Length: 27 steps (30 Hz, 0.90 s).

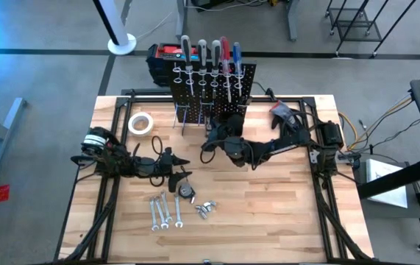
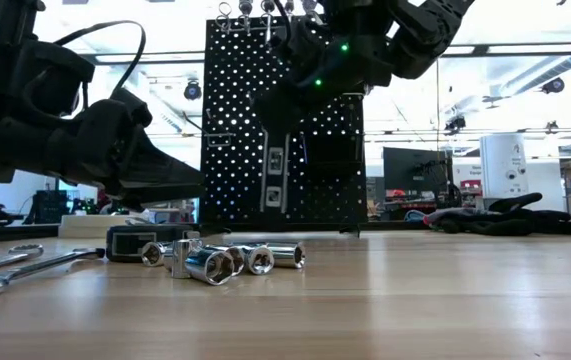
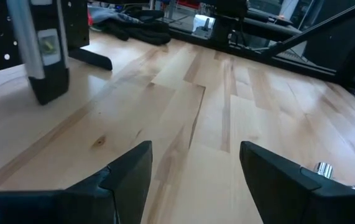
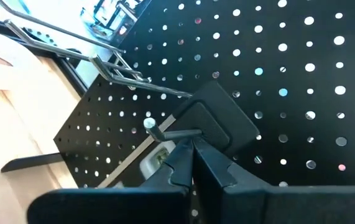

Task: Hang tools onto peg board
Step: Hang the spirit level on the peg board

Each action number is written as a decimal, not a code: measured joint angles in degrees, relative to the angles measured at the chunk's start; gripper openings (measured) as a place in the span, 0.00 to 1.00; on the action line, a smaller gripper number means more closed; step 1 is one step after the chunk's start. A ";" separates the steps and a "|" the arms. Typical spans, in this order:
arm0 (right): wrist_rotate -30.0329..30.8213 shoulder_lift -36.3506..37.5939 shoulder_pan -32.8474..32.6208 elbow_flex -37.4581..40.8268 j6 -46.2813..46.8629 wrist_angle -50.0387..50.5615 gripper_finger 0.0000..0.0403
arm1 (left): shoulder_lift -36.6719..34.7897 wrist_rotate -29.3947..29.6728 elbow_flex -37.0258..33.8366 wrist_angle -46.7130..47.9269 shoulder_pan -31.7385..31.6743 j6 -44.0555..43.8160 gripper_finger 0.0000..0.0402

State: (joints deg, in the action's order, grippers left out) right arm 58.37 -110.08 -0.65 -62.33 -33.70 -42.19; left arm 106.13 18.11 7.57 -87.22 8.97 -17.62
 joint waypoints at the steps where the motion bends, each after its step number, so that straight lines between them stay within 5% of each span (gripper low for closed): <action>1: 0.07 0.00 0.17 0.00 -0.14 0.00 0.00 | 0.00 0.00 0.00 0.00 0.00 0.01 0.58; 27: -0.75 0.36 3.99 0.05 -1.55 0.05 0.00 | -0.04 -0.02 -0.95 3.10 0.00 -2.08 0.58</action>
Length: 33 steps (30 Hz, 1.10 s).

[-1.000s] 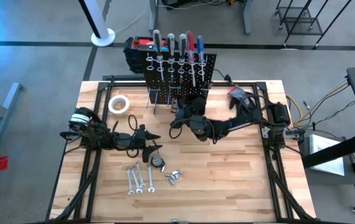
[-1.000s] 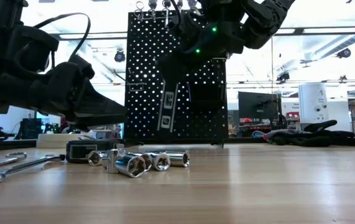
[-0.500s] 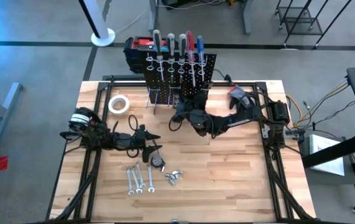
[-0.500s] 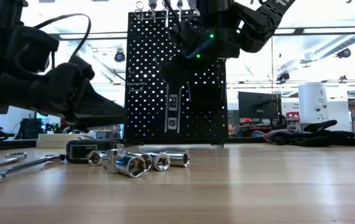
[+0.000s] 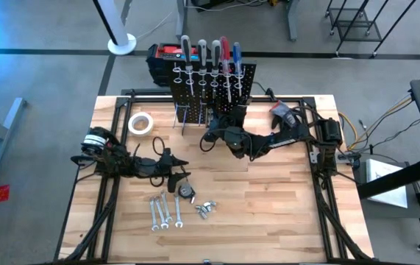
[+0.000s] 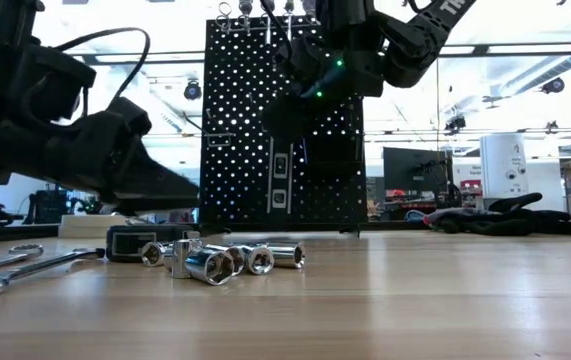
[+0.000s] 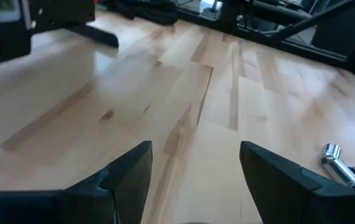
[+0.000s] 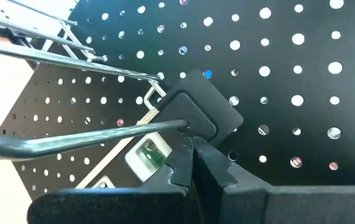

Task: Hang tools onto peg board
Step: Hang the spirit level on the peg board, then hang the gray measuring tape on the pegboard

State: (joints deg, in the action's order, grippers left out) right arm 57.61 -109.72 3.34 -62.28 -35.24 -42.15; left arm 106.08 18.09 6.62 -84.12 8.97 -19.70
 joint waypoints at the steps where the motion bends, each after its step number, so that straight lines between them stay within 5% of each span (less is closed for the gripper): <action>1: 0.43 0.30 -0.57 0.04 0.00 0.02 0.00 | 0.00 0.00 -0.35 -0.10 0.00 -1.06 0.58; 10: 1.10 5.61 -7.63 2.10 -1.69 -0.04 0.00 | -0.50 -0.04 -2.39 -0.15 0.04 -4.29 0.58; 17: 0.78 15.67 -14.28 11.00 6.76 0.44 0.00 | -2.60 -2.11 -2.68 -0.16 1.26 -1.98 0.58; 20: -5.04 21.41 -16.72 15.88 13.79 4.35 0.00 | -4.54 -3.78 -2.65 -0.05 1.92 0.80 0.58; 26: -30.50 31.20 -17.33 21.39 31.01 20.22 0.00 | -10.00 -6.29 -2.52 6.23 2.08 6.47 0.58; 33: -31.57 32.02 -19.72 22.34 35.12 27.05 0.00 | -16.70 -11.27 -1.09 19.01 2.10 3.27 0.58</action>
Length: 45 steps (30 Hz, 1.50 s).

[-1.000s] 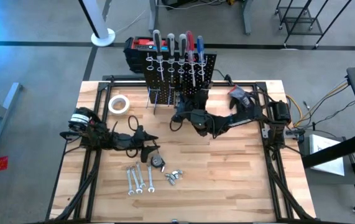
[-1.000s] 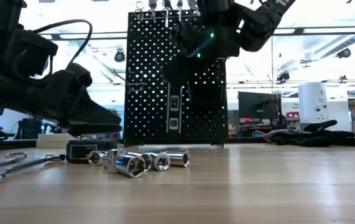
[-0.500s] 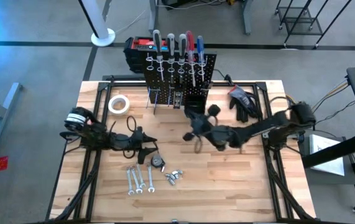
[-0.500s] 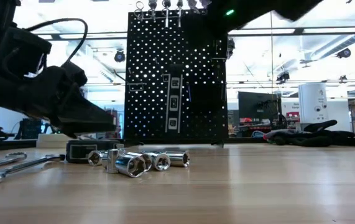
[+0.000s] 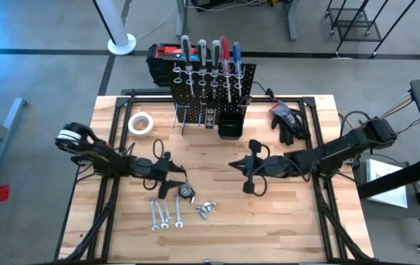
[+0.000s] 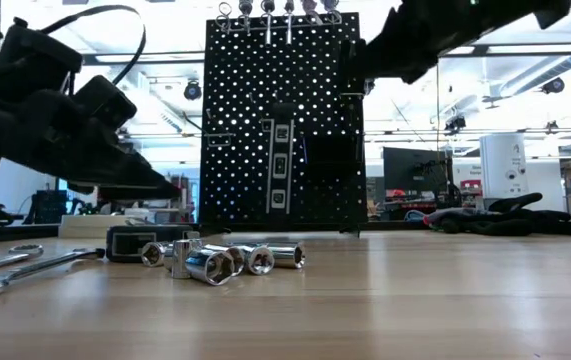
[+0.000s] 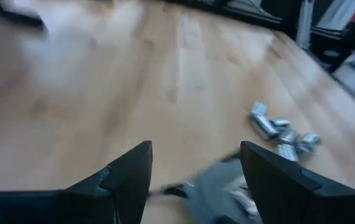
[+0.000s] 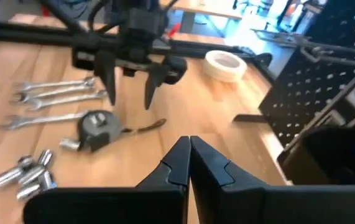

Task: Hang tools onto peg board
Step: Hang the gray measuring tape on the pegboard

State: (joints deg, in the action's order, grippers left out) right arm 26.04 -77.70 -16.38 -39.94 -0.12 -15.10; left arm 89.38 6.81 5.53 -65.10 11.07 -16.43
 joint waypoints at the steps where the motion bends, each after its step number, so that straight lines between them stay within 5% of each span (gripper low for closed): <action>1: 0.00 -0.17 -0.36 0.00 0.05 0.06 0.00 | -0.94 -1.52 0.73 2.82 -0.02 -2.65 0.58; 6: 2.04 -0.30 -2.53 0.00 0.83 0.59 0.00 | -5.89 -8.97 7.02 24.86 1.07 -18.24 0.58; 12: 4.75 -0.25 -5.46 0.00 1.84 3.79 0.06 | -9.18 -4.91 21.26 59.91 4.82 -19.18 0.58; 16: 6.23 -0.34 -7.66 0.19 3.87 7.07 0.12 | -8.27 -2.82 29.98 73.97 5.42 -20.58 0.58; 24: 7.01 -4.29 -10.91 4.50 7.24 -1.42 0.31 | -5.00 -2.76 38.39 78.63 6.47 -22.02 0.58; 35: 3.80 -26.18 -9.69 -0.66 6.75 -28.59 0.69 | 1.24 -2.56 42.41 85.67 9.09 -28.17 0.58; 40: -1.90 -35.20 -6.45 -11.14 11.80 -22.96 0.83 | 2.83 -2.32 44.41 87.03 9.41 -27.59 0.58; 45: -3.89 -42.53 -4.79 -22.94 12.09 -13.76 0.87 | 3.89 -2.22 44.62 85.17 9.78 -26.09 0.58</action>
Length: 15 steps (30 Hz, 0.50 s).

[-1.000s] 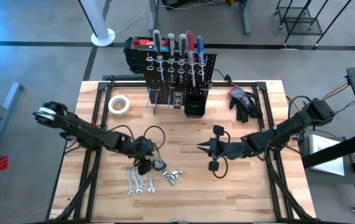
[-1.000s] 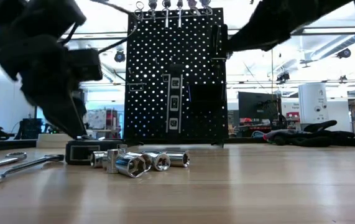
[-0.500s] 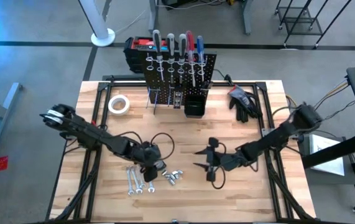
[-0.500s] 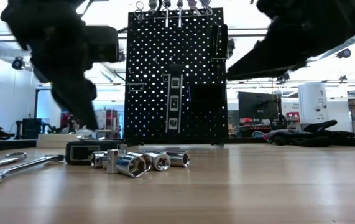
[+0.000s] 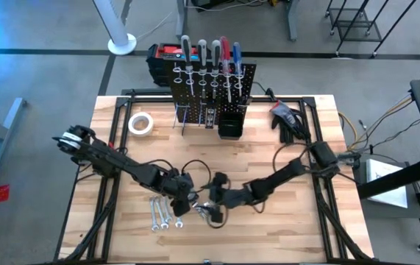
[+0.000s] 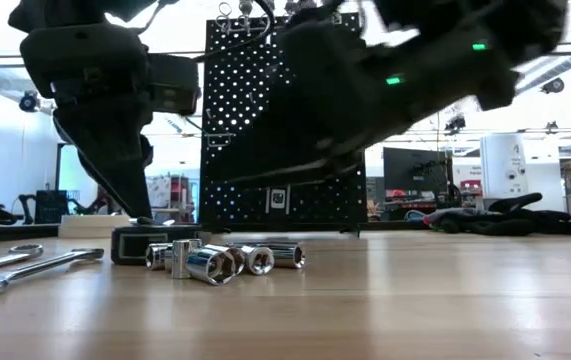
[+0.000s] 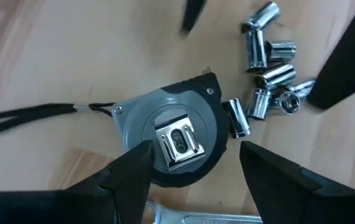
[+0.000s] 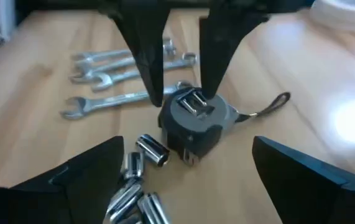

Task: Hang tools onto peg board
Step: Hang the gray measuring tape on the pegboard

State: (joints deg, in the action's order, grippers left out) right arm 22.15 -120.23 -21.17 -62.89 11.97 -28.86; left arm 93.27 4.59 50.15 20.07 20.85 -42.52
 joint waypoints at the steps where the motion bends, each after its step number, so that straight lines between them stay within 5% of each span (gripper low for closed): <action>1: -0.22 -1.04 0.23 -1.95 0.06 2.10 0.87 | 0.02 0.15 -0.13 -0.52 0.05 0.82 0.57; 10: -0.36 -6.49 2.19 -14.72 7.66 19.03 0.87 | -0.56 1.79 -0.41 -6.56 0.07 4.44 0.57; 15: -1.10 -7.85 2.93 -16.47 12.06 19.73 0.87 | -0.59 2.31 -0.54 -6.59 0.03 3.27 0.57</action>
State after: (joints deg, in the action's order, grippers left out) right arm 21.04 -128.08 -18.23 -79.36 24.03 -9.14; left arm 92.69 6.90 49.60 13.48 20.88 -39.25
